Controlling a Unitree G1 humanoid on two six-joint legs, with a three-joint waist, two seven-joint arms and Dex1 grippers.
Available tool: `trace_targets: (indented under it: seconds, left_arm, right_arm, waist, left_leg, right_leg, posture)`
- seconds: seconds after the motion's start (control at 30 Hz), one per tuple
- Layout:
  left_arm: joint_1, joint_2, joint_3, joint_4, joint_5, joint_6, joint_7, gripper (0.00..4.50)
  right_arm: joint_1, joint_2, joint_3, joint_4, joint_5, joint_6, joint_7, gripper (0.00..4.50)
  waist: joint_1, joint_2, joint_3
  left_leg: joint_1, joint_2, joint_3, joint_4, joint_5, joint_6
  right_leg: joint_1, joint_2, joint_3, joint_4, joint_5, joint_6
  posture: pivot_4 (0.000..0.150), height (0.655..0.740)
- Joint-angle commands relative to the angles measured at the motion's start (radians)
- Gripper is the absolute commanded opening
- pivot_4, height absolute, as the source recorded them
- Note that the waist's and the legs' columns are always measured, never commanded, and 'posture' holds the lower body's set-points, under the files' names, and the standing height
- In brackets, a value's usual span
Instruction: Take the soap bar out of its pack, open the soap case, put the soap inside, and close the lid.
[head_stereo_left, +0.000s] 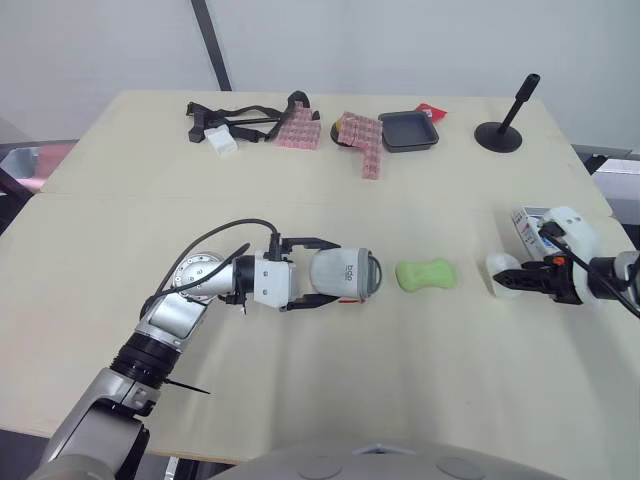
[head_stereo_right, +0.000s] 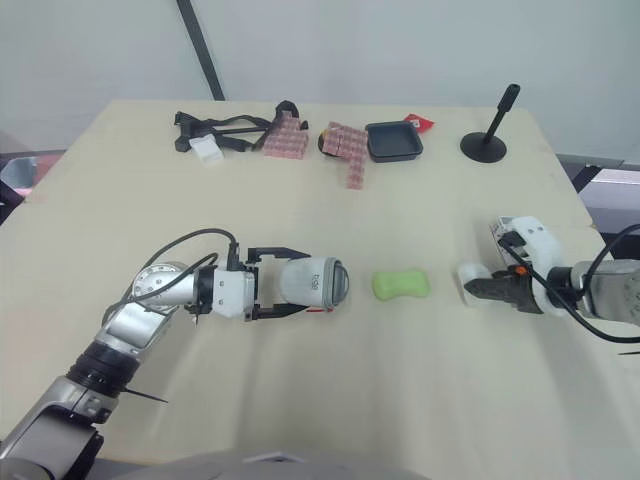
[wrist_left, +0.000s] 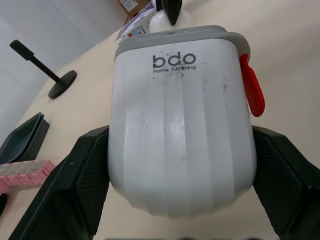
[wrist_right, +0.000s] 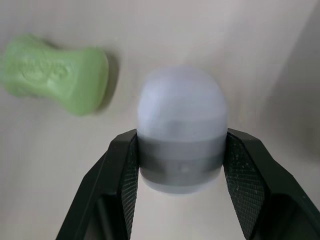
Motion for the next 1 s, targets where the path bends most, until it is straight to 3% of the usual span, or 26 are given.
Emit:
trace_targets:
  seconds: [0.03, 0.43, 0.5, 0.67, 1.0]
  left_arm:
    - [0.008, 0.004, 0.017, -0.032, -0.003, -0.001, 0.014, 3.47]
    - [0.015, 0.006, 0.018, -0.041, 0.004, 0.006, 0.023, 3.47]
    - [0.015, 0.006, 0.018, -0.041, 0.005, 0.006, 0.024, 3.47]
    - [0.014, 0.008, 0.017, -0.041, 0.006, 0.008, 0.021, 3.47]
    - [0.010, 0.008, 0.016, -0.035, 0.008, 0.007, 0.018, 3.47]
  right_arm:
    - [-0.054, 0.045, -0.034, 0.026, -0.032, 0.037, -0.031, 1.98]
    - [-0.083, 0.127, -0.062, 0.071, -0.122, 0.086, -0.030, 1.98]
    - [-0.080, 0.135, -0.071, 0.068, -0.128, 0.090, -0.029, 3.00]
    - [-0.072, 0.155, -0.092, 0.044, -0.138, 0.101, -0.011, 4.46]
    - [-0.037, 0.158, -0.146, -0.059, -0.135, 0.071, 0.061, 4.46]
  waist:
    - [0.000, 0.000, 0.000]
    - [0.000, 0.000, 0.000]
    - [0.001, 0.000, 0.000]
    - [0.001, 0.000, 0.000]
    - [0.003, 0.000, 0.000]
  left_leg:
    - [0.000, 0.000, 0.000, 0.000, 0.000, 0.000]
    - [0.001, 0.000, 0.001, 0.001, 0.000, 0.000]
    - [0.002, 0.000, 0.001, 0.001, 0.000, 0.000]
    - [0.002, 0.000, 0.001, 0.001, 0.000, 0.000]
    - [0.002, 0.000, 0.001, 0.001, 0.000, 0.000]
  right_leg:
    - [0.000, 0.000, 0.000, 0.000, 0.000, 0.000]
    - [0.001, 0.000, 0.001, 0.002, 0.000, 0.000]
    - [0.001, 0.000, 0.001, 0.002, 0.000, 0.000]
    - [0.001, 0.000, 0.001, 0.002, 0.000, 0.000]
    - [0.001, 0.000, 0.001, 0.002, 0.000, 0.000]
  posture:
    - [0.150, 0.7400]
    - [0.150, 0.7400]
    - [0.150, 0.7400]
    - [0.150, 0.7400]
    - [0.150, 0.7400]
